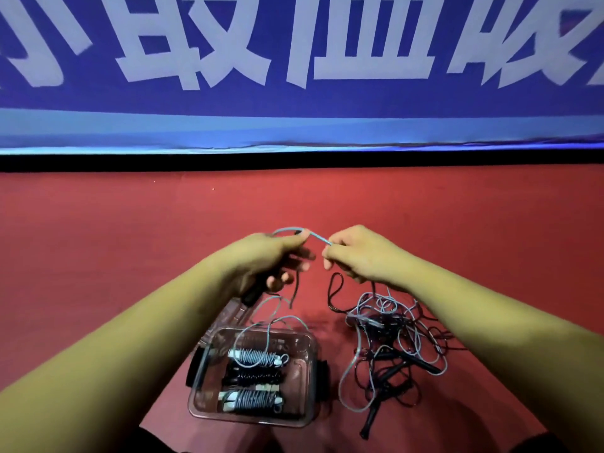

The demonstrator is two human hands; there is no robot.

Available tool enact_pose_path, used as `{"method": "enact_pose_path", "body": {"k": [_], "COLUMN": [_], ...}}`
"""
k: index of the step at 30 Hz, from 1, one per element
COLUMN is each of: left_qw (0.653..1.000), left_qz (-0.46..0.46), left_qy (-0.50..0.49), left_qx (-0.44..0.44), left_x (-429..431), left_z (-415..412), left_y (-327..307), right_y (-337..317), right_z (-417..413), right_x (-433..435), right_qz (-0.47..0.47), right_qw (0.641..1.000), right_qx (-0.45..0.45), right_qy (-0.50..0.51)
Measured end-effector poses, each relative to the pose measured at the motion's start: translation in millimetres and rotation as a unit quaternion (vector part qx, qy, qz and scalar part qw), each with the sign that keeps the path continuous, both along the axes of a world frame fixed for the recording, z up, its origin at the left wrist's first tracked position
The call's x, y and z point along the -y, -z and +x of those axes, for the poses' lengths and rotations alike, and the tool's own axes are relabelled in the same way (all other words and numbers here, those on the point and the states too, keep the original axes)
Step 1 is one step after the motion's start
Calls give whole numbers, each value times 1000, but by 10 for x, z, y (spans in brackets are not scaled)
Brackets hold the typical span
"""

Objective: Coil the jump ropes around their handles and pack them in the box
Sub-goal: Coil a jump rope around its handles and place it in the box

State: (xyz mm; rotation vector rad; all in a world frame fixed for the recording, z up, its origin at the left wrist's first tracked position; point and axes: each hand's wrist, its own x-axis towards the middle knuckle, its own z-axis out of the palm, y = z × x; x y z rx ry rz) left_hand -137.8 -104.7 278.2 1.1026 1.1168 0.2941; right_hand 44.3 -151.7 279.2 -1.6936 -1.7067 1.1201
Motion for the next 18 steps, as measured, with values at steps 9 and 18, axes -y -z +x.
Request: {"method": "enact_pose_path", "body": {"k": [9,18], "left_qw": [930,973], "left_qz": [63,-155], "left_qy": [-245,-47], "left_qx": [266,166], "left_x": [-369,-113], "left_z": [-190,-49], "left_y": [-226,81], "right_y": [31,59], "right_z": [36,86], "right_x": [66,55], "right_qz": [-61,-86], "right_qw": [993,983], "right_qx": [-104,-155], "right_qy": [2,52]}}
